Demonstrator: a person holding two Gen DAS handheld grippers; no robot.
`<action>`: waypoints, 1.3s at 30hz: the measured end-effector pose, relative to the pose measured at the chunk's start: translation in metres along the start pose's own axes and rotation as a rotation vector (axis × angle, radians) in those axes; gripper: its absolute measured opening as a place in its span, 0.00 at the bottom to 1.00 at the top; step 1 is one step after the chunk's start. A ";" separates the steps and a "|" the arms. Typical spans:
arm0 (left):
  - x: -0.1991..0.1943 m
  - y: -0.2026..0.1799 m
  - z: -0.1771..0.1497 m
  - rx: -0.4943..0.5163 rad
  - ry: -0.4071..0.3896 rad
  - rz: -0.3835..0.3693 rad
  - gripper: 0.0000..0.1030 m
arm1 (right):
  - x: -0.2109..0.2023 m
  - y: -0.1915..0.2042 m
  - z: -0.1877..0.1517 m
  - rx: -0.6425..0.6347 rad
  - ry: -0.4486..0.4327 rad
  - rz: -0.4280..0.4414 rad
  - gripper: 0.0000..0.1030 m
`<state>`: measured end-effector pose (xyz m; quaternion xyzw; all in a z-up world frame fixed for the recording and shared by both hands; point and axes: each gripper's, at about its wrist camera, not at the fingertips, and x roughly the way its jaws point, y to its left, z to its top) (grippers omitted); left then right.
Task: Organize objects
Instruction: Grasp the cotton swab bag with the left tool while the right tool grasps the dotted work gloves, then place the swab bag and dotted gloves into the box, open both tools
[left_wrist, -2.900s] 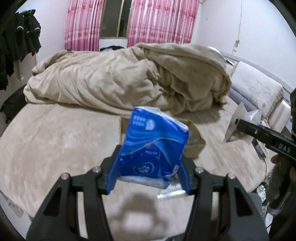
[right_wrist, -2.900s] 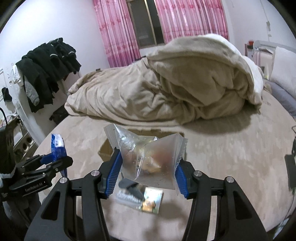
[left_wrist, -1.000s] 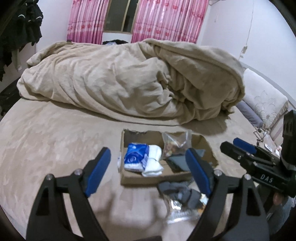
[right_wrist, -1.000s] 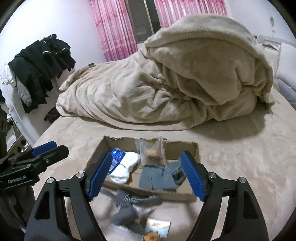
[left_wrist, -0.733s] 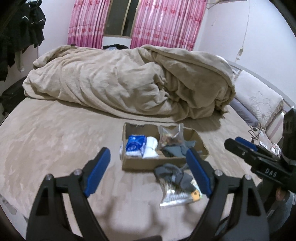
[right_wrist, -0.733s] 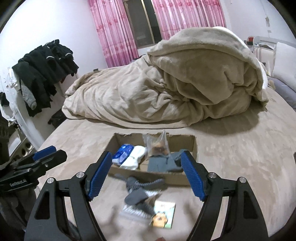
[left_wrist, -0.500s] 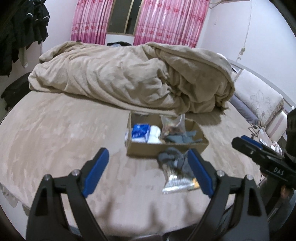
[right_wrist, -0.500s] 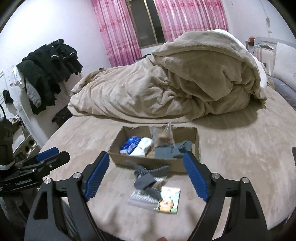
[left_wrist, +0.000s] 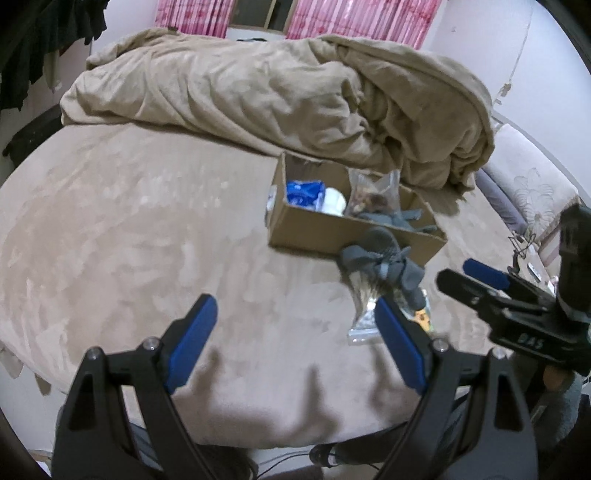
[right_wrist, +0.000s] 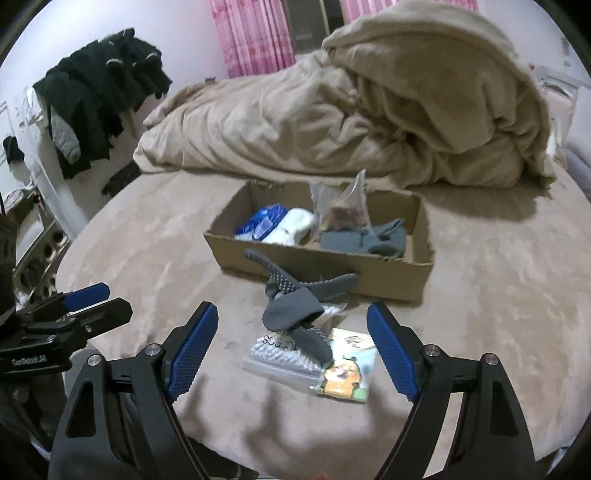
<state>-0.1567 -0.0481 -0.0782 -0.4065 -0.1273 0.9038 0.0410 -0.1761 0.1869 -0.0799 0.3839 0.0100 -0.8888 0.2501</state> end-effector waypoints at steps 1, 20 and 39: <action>0.004 0.001 -0.001 -0.003 0.007 0.002 0.86 | 0.007 0.001 0.000 -0.009 0.010 -0.003 0.82; 0.092 -0.023 -0.017 -0.005 0.127 -0.063 0.86 | 0.078 -0.014 -0.003 -0.059 0.091 0.014 0.29; 0.136 -0.098 -0.005 0.150 0.176 -0.054 0.44 | 0.004 -0.092 -0.017 0.090 0.007 -0.062 0.28</action>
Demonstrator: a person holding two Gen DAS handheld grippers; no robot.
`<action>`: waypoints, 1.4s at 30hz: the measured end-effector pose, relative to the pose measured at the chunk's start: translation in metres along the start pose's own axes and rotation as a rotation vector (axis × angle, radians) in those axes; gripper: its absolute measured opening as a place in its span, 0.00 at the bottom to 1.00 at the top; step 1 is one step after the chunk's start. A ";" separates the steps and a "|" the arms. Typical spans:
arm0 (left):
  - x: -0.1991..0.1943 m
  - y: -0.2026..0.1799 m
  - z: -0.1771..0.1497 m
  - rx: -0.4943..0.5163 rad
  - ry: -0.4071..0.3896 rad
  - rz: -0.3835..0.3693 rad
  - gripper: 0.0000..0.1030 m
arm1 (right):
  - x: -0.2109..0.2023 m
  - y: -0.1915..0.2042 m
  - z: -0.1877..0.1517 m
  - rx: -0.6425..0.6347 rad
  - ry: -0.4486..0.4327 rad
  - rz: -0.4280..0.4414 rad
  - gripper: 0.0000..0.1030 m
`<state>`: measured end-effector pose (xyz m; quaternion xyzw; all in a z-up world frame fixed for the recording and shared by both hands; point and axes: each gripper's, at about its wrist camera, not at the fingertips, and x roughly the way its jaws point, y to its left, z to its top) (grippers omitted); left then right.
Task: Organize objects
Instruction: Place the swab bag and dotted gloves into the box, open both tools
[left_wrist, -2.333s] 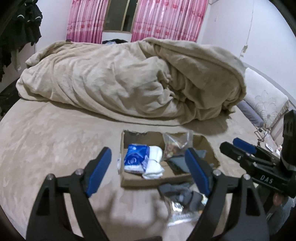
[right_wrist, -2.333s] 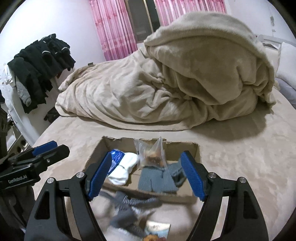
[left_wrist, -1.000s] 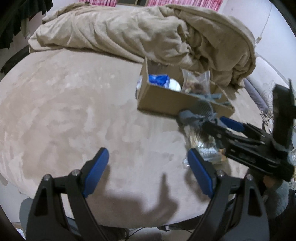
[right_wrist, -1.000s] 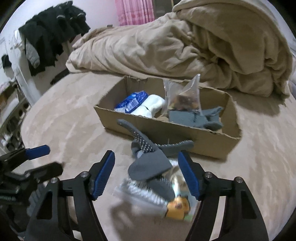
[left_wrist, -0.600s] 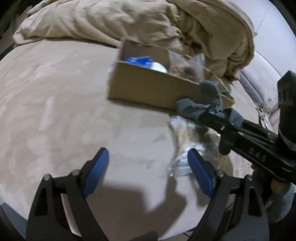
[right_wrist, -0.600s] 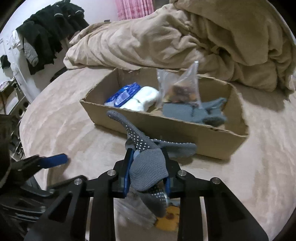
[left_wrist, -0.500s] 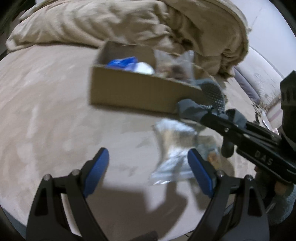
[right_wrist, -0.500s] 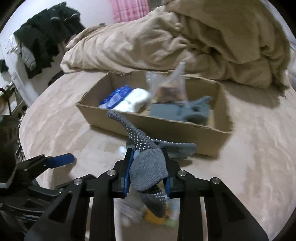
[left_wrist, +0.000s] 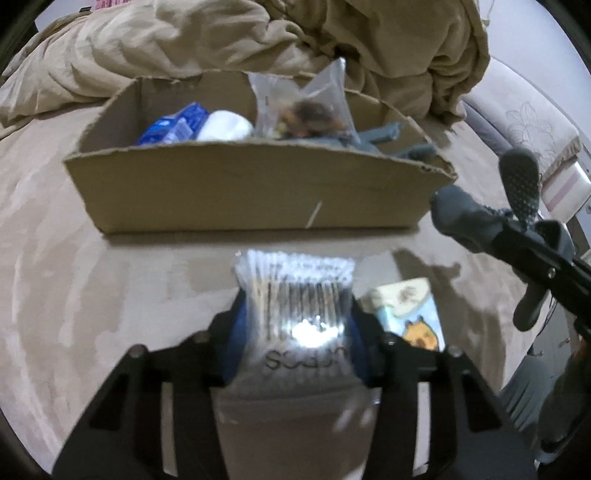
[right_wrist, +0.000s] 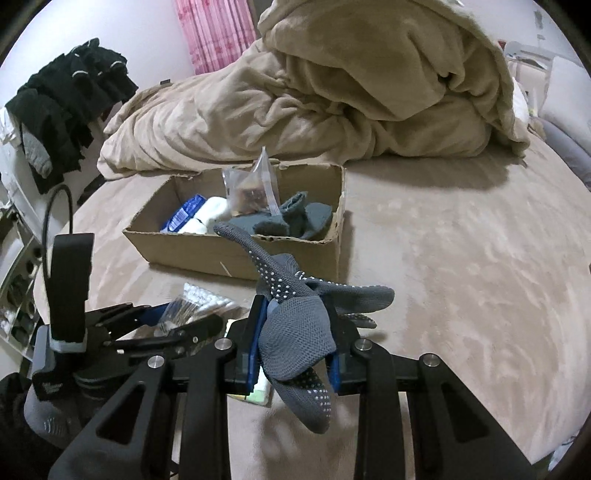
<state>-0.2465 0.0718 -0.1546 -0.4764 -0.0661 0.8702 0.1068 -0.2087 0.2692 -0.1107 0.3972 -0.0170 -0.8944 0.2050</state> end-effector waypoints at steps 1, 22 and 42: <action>-0.005 0.000 -0.001 0.003 -0.006 0.007 0.44 | -0.002 0.000 0.001 0.001 -0.004 0.003 0.28; -0.145 0.028 0.017 -0.072 -0.206 -0.012 0.44 | -0.088 0.039 0.025 -0.042 -0.148 0.077 0.29; -0.134 0.062 0.086 -0.060 -0.291 0.028 0.44 | -0.054 0.020 0.087 -0.067 -0.211 -0.058 0.29</action>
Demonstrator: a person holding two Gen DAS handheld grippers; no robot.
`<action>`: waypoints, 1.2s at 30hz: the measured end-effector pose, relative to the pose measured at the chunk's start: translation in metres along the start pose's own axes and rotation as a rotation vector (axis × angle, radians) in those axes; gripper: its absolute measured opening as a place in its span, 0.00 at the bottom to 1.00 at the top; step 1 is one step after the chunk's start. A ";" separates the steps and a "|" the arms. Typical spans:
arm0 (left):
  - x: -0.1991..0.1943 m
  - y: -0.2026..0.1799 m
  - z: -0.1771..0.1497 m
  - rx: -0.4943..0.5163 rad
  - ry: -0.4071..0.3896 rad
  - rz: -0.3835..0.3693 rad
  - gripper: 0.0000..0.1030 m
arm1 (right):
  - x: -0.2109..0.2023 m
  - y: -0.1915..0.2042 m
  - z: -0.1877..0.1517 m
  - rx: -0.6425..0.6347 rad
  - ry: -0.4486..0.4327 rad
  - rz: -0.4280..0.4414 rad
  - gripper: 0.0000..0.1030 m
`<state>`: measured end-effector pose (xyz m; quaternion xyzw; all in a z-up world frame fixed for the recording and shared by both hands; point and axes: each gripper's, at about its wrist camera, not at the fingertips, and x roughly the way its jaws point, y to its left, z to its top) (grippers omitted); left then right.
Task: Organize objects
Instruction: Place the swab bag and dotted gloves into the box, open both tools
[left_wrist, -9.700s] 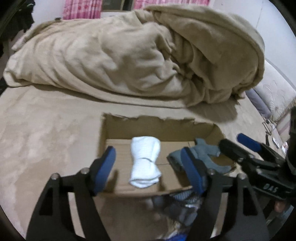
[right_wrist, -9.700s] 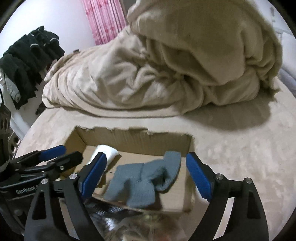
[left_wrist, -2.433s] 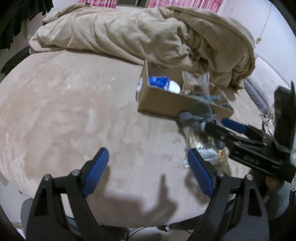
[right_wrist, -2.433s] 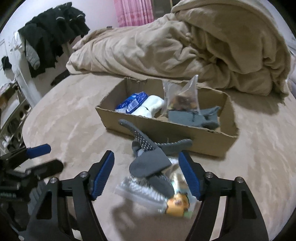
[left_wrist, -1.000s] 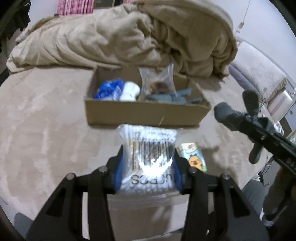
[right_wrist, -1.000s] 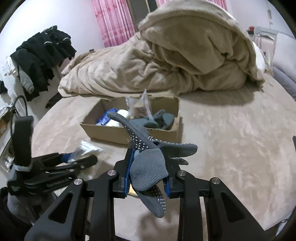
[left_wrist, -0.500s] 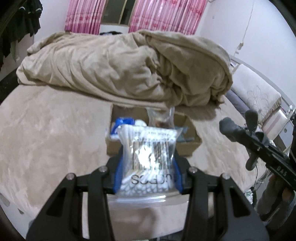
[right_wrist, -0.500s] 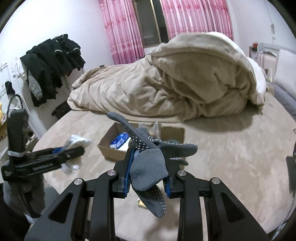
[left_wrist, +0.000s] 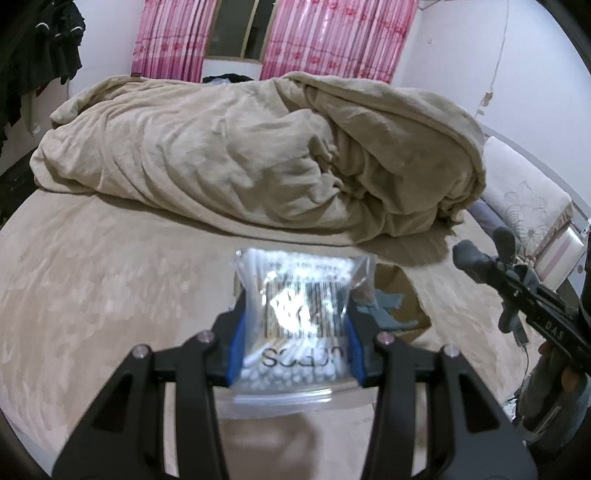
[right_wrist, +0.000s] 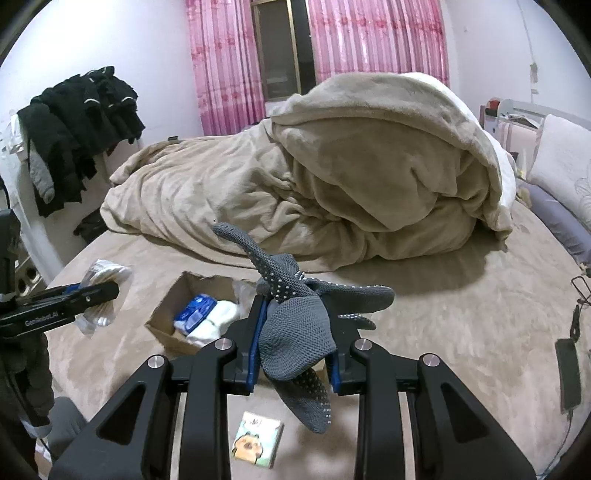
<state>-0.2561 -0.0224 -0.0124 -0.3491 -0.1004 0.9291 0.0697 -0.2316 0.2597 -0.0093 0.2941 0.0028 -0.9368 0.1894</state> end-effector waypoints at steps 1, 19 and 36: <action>0.005 0.000 0.002 0.002 0.002 0.000 0.44 | 0.005 -0.001 0.001 0.001 0.003 -0.003 0.29; 0.114 -0.016 0.002 0.086 0.122 -0.031 0.44 | 0.120 -0.017 -0.014 0.062 0.139 -0.004 0.29; 0.131 -0.023 -0.011 0.083 0.189 0.008 0.58 | 0.134 -0.008 -0.041 0.080 0.206 0.014 0.75</action>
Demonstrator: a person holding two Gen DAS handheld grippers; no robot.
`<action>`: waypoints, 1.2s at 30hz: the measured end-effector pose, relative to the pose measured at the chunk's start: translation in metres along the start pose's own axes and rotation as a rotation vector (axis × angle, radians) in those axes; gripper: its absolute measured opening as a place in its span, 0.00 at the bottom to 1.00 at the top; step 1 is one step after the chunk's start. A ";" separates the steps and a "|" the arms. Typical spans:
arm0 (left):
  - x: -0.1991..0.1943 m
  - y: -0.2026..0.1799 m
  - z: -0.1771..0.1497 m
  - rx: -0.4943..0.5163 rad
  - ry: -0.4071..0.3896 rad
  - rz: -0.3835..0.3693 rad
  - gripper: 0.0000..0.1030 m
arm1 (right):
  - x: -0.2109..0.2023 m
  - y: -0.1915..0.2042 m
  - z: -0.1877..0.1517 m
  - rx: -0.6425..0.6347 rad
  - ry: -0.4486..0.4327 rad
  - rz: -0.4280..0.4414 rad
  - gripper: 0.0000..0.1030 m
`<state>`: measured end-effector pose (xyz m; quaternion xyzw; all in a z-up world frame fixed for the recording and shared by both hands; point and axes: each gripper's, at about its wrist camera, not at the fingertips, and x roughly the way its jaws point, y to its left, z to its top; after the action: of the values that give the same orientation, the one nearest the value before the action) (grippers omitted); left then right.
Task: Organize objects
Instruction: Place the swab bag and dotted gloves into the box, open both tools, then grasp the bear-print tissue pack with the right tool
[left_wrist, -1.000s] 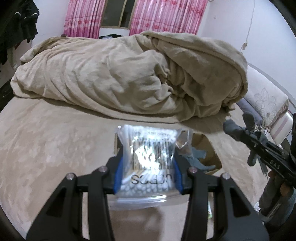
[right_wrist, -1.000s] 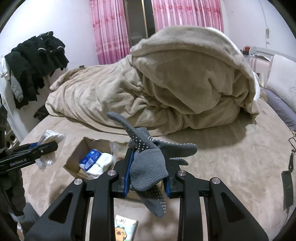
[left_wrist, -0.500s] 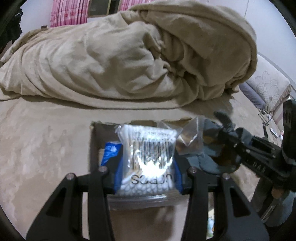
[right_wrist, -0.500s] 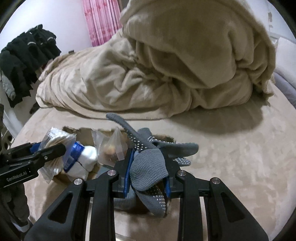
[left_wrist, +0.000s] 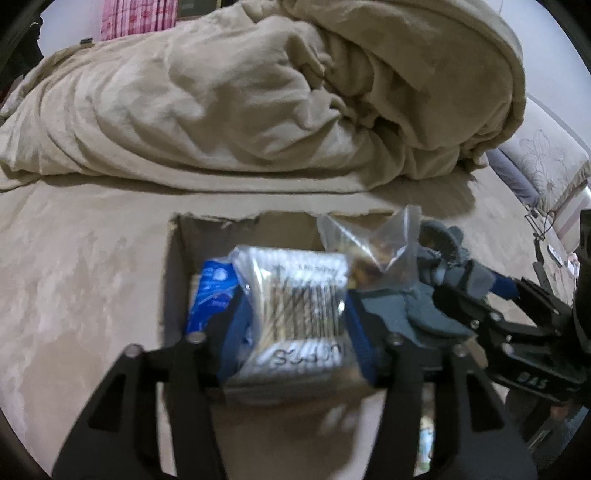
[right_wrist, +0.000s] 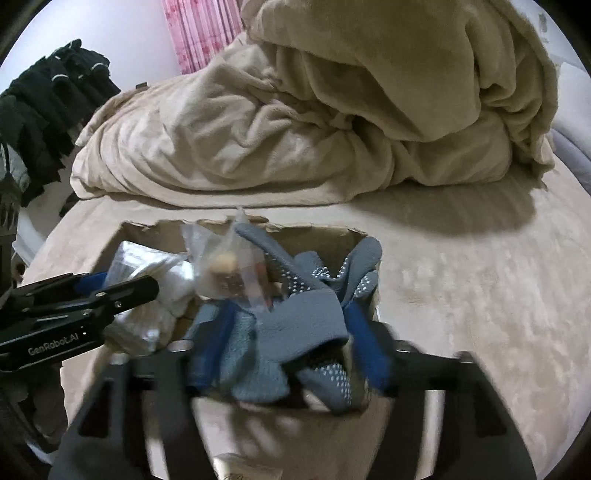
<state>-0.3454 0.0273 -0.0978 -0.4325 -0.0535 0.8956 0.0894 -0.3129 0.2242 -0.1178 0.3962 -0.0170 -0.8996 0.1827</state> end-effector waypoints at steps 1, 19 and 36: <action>-0.007 0.000 0.000 -0.003 -0.012 0.001 0.61 | -0.004 0.000 0.000 0.011 -0.004 0.019 0.76; -0.153 0.006 -0.046 -0.067 -0.173 -0.003 0.77 | -0.110 0.029 -0.013 -0.013 -0.094 0.007 0.76; -0.145 0.017 -0.122 -0.103 -0.081 0.064 0.81 | -0.126 0.045 -0.066 -0.032 -0.049 0.051 0.79</action>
<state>-0.1633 -0.0175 -0.0652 -0.4014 -0.0894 0.9108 0.0361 -0.1729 0.2328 -0.0658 0.3705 -0.0171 -0.9043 0.2112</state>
